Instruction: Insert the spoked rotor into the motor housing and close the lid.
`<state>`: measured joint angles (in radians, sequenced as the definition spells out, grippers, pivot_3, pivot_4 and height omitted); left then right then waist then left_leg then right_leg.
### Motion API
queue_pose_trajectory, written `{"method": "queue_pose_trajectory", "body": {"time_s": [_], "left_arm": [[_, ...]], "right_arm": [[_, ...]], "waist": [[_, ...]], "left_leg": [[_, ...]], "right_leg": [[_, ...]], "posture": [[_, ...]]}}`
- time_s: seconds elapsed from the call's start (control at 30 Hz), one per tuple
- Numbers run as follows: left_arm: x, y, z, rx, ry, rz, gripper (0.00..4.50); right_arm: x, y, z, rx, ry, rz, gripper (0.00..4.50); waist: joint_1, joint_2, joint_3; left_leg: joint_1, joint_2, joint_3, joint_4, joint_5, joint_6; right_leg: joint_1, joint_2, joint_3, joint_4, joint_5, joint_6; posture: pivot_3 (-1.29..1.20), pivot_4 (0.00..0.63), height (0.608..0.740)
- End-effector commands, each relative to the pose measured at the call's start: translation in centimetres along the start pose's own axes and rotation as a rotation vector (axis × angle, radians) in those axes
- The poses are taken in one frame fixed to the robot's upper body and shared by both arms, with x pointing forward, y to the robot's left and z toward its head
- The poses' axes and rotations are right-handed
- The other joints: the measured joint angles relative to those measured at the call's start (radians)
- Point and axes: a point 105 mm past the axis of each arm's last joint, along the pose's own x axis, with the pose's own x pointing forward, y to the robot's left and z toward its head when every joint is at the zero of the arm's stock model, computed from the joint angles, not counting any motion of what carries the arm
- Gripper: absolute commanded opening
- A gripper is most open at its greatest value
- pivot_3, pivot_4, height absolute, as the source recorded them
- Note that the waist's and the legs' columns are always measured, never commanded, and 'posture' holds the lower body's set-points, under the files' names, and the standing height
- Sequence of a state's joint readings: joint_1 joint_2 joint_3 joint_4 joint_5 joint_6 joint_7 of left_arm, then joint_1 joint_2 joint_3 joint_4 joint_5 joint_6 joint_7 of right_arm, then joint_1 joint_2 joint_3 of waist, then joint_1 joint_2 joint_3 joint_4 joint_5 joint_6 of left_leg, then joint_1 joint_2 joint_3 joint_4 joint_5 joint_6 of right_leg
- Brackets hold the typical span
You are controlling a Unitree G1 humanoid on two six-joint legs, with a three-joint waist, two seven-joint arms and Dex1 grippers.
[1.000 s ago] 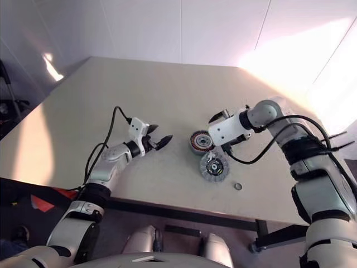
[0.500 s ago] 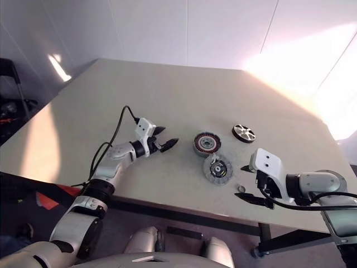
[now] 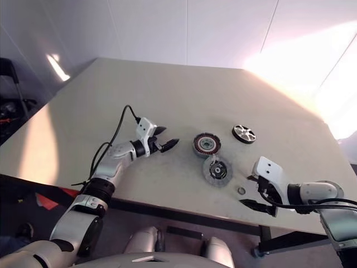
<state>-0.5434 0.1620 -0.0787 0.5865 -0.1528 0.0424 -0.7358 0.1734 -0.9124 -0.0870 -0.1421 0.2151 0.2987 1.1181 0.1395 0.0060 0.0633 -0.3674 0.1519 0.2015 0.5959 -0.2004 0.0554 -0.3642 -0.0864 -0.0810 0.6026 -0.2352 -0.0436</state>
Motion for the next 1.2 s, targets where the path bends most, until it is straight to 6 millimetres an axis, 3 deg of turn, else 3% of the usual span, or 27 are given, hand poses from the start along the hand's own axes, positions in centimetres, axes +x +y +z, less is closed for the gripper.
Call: {"method": "queue_pose_trajectory", "body": {"time_s": [0.03,0.37,0.6,0.8,0.9,1.0,1.2], "left_arm": [[-0.1,0.5,1.2,0.037,-0.031,0.012,4.50],[0.1,0.8,1.5,0.047,-0.031,0.018,4.50],[0.0,0.9,1.5,0.051,-0.030,0.025,4.50],[-0.2,1.1,1.4,0.053,-0.030,0.034,4.50],[-0.2,1.2,1.4,0.052,-0.030,0.038,4.50],[-0.2,1.2,1.5,0.053,-0.030,0.040,4.50],[-0.3,1.4,1.5,0.054,-0.029,0.048,4.50]], "right_arm": [[0.2,-0.3,-1.5,0.017,0.044,-0.006,3.94],[0.6,-1.0,-1.3,-0.013,0.031,-0.016,0.77],[0.4,-2.0,-0.2,-0.053,0.009,-0.040,0.77],[0.2,-1.6,0.5,-0.056,0.007,0.007,0.77],[0.6,-1.6,1.0,-0.073,0.001,0.007,1.38],[1.0,-1.4,1.2,-0.087,-0.001,0.012,2.38],[1.5,-0.9,1.5,-0.096,-0.006,0.035,2.38]], "waist": [[-0.004,0.000,0.000],[-0.016,-0.001,0.000],[-0.020,-0.001,0.000],[-0.019,-0.001,0.000],[-0.018,-0.001,0.000],[-0.018,-0.001,0.000],[-0.019,-0.001,0.000]], "left_leg": [[0.001,0.000,0.000,0.000,0.000,0.000],[0.010,0.000,0.000,-0.001,-0.001,0.001],[0.010,0.000,0.000,-0.001,-0.002,0.003],[0.009,0.000,0.000,-0.001,-0.002,0.003],[0.009,0.000,0.000,-0.002,-0.002,0.003],[0.008,0.000,0.000,-0.004,-0.002,0.003],[0.007,0.000,0.000,-0.010,-0.002,0.000]], "right_leg": [[0.001,0.000,0.000,0.000,0.000,0.000],[0.015,0.000,-0.002,-0.016,0.000,0.001],[0.015,-0.001,-0.002,-0.018,0.000,0.001],[0.014,-0.001,-0.002,-0.017,0.001,0.002],[0.014,-0.001,-0.002,-0.017,0.001,0.002],[0.012,-0.001,-0.002,-0.016,0.001,0.001],[0.009,0.000,-0.002,-0.014,0.004,-0.004]], "posture": [[0.00,0.000,0.740],[0.00,0.000,0.740],[0.00,0.000,0.740],[0.00,0.000,0.740],[0.00,0.000,0.740],[0.00,0.000,0.740],[0.00,0.000,0.740]]}}
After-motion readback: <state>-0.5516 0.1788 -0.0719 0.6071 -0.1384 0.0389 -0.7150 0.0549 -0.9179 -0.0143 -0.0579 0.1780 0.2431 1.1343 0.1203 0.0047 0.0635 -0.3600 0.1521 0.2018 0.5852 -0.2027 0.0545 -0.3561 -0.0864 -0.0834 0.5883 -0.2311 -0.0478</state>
